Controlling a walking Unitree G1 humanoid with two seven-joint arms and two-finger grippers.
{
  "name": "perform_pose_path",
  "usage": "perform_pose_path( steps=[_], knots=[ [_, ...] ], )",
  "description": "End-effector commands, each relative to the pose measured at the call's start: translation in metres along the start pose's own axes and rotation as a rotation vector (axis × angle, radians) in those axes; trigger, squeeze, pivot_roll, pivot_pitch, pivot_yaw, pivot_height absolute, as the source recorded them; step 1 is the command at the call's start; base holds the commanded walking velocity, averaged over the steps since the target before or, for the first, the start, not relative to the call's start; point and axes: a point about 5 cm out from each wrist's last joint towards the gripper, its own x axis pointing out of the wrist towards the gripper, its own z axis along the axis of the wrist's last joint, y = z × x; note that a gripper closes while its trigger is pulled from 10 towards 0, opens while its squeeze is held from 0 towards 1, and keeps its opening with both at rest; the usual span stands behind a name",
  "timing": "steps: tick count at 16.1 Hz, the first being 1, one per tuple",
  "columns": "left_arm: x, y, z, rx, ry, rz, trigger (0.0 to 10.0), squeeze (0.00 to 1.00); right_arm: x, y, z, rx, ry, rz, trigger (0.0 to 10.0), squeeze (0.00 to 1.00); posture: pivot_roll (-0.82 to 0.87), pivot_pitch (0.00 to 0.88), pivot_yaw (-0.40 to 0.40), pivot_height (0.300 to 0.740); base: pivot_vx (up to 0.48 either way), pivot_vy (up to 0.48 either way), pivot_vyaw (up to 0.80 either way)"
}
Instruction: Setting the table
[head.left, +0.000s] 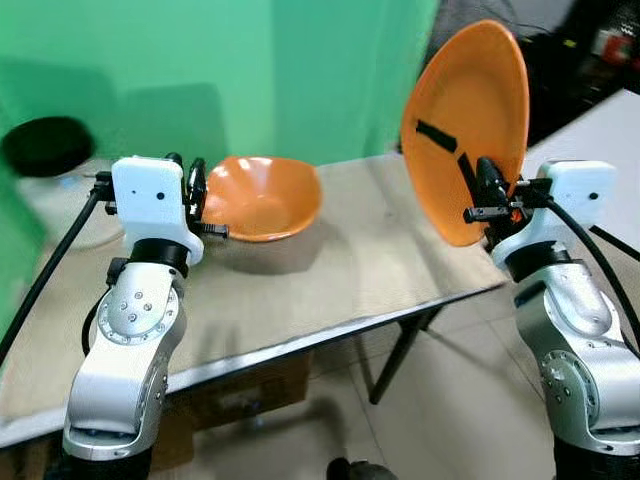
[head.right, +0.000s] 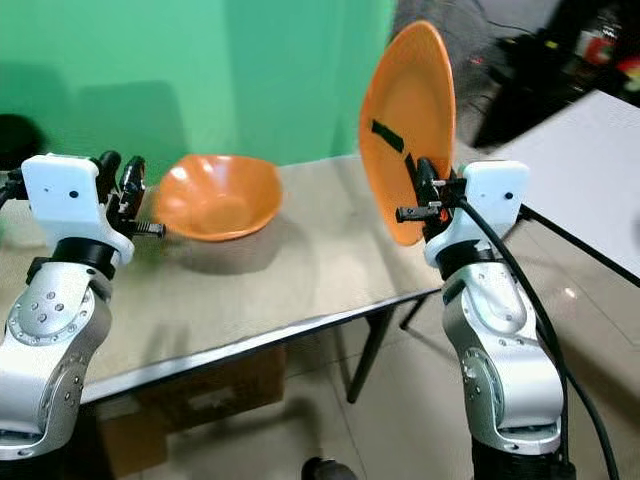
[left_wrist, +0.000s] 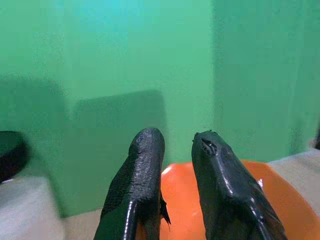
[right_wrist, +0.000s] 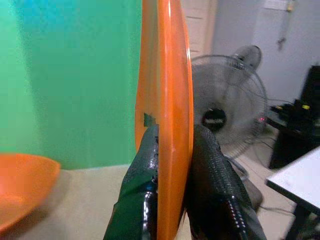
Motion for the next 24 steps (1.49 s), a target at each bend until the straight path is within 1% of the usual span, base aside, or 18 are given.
perform_pose_path(
  steps=[1, 9, 13, 16, 19, 20, 21, 24],
  knots=[
    [0.001, -0.002, -0.002, 0.001, 0.004, -0.009, 10.0, 0.0, -0.001, -0.001, 0.01, -0.014, -0.06, 0.001, 10.0, 0.0, -0.04, 0.0, -0.035, 0.74, 0.0, -0.259, -0.8],
    [0.0, -0.002, -0.001, 0.004, 0.002, -0.003, 10.0, 0.0, -0.001, 0.006, 0.004, -0.011, -0.041, 0.032, 10.0, 0.0, -0.04, 0.0, -0.043, 0.74, 0.0, -0.319, -0.76],
    [0.0, -0.002, 0.0, 0.006, 0.0, 0.0, 10.0, 0.0, -0.001, 0.007, 0.001, -0.012, -0.031, 0.049, 10.0, 0.0, -0.04, 0.0, -0.042, 0.74, 0.0, -0.325, 0.0],
    [0.001, -0.004, -0.008, 0.015, 0.024, -0.012, 10.0, 0.0, -0.005, -0.001, -0.012, -0.031, 0.051, 0.0, 10.0, 0.0, -0.05, 0.0, -0.029, 0.74, 0.0, -0.325, 0.0],
    [0.004, -0.006, -0.012, 0.024, 0.035, -0.04, 10.0, 0.0, -0.009, -0.005, -0.017, -0.035, 0.073, -0.014, 10.0, 0.0, -0.06, 0.0, -0.014, 0.74, 0.0, -0.326, 0.0],
    [0.004, -0.007, -0.016, 0.022, 0.047, -0.048, 10.0, 0.0, -0.013, -0.008, -0.019, -0.033, 0.082, -0.034, 10.0, 0.0, -0.06, 0.0, -0.014, 0.74, 0.0, -0.326, 0.0],
    [0.004, -0.008, -0.018, 0.018, 0.055, -0.052, 10.0, 0.0, -0.015, -0.01, -0.021, -0.027, 0.089, -0.048, 10.0, 0.0, -0.08, 0.005, 0.004, 0.74, 0.0, -0.322, 0.0],
    [0.003, -0.01, -0.024, 0.015, 0.073, -0.065, 10.0, 0.0, -0.018, -0.014, -0.025, -0.022, 0.105, -0.077, 10.0, 0.0, -0.08, 0.005, 0.004, 0.74, 0.0, -0.328, 0.0]
  ],
)
